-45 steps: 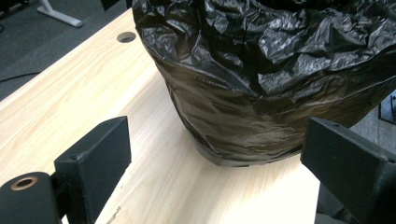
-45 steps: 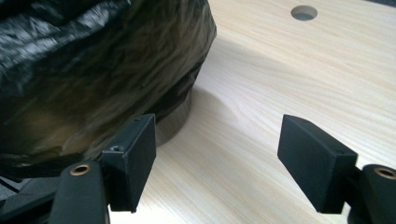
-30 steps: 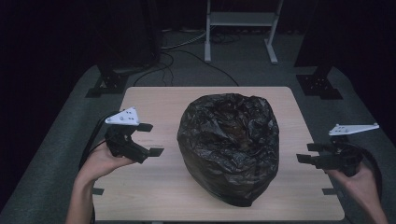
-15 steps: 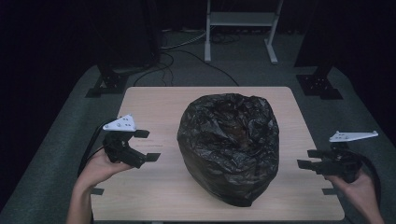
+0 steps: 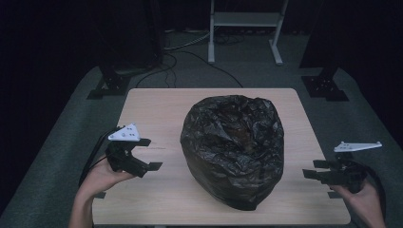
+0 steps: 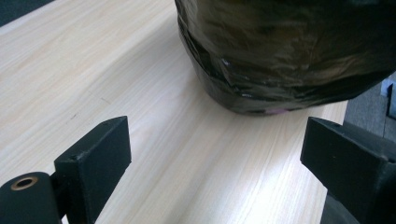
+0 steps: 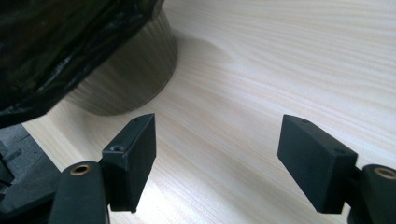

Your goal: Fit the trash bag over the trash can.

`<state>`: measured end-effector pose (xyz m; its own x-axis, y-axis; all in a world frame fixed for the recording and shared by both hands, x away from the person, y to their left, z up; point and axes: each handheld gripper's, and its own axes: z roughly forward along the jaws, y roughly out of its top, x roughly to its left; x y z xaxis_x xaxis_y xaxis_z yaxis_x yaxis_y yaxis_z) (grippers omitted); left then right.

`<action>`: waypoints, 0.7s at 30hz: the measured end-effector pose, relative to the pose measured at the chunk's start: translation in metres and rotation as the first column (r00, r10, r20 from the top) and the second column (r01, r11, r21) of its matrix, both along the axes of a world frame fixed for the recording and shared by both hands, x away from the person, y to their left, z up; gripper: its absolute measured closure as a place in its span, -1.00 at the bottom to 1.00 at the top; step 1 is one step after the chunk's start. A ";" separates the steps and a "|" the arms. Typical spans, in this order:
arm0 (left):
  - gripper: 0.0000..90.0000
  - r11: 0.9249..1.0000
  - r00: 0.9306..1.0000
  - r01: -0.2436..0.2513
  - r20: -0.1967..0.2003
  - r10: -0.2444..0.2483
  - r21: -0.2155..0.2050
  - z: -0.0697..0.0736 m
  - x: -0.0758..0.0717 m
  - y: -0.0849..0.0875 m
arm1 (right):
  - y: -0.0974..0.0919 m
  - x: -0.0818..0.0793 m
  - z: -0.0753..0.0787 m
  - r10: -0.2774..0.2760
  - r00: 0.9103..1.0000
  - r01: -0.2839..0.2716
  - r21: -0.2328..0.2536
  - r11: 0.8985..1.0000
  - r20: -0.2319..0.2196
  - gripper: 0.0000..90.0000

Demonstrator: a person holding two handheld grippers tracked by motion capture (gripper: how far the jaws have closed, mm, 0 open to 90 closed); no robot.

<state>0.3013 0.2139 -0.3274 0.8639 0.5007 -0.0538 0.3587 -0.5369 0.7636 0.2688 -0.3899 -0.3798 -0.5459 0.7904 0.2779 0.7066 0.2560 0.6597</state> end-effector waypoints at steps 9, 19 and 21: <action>-0.83 1.000 1.000 -0.027 -0.012 0.027 -0.007 -0.013 -0.005 0.005 | -0.007 -0.007 -0.014 -0.021 1.000 0.021 0.005 1.000 -0.018 -0.39; -0.83 0.999 0.999 -0.050 -0.011 0.050 -0.021 -0.024 -0.018 0.011 | -0.016 -0.020 -0.026 -0.049 0.999 0.049 0.017 0.999 -0.022 -0.39; -0.83 0.998 0.999 -0.053 -0.015 0.052 -0.016 -0.027 -0.021 0.011 | -0.018 -0.024 -0.029 -0.053 0.998 0.053 0.027 0.998 -0.024 -0.39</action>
